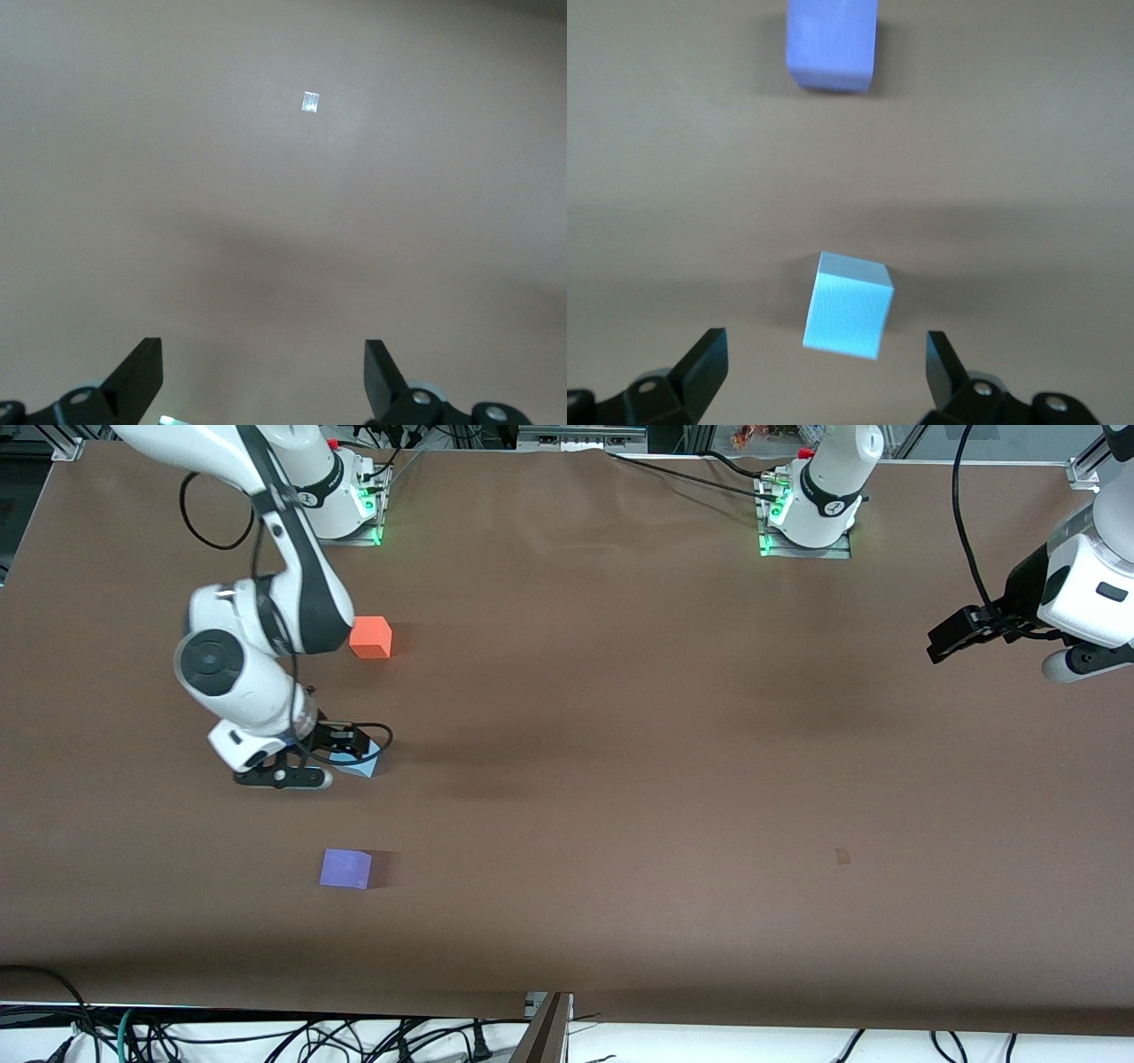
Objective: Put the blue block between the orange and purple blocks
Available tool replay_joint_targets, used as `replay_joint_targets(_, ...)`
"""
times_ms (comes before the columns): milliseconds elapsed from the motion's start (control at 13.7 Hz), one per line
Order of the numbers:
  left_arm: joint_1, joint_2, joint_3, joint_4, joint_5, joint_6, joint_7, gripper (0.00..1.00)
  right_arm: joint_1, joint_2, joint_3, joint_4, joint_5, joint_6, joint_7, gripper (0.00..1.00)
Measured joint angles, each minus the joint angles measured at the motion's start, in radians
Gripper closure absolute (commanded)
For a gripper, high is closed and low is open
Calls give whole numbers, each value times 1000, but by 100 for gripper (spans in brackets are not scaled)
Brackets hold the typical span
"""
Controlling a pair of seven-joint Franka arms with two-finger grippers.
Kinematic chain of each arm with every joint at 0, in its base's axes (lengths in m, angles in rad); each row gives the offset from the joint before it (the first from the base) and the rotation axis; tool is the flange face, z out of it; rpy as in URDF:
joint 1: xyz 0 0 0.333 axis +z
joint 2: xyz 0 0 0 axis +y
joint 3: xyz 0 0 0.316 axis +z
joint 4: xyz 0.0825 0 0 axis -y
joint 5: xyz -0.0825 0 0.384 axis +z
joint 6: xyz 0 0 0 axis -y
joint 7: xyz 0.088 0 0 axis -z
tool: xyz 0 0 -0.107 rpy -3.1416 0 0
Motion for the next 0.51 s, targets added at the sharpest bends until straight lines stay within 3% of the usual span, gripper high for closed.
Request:
replay_joint_targets(292, 0, 0, 0, 0, 0, 0, 0, 0, -1, -15, -45, 252, -3, -330, -126, 0)
replay_joint_targets(511, 0, 0, 0, 0, 0, 0, 0, 0, -4, -19, -94, 356, -3, -454, -180, 0)
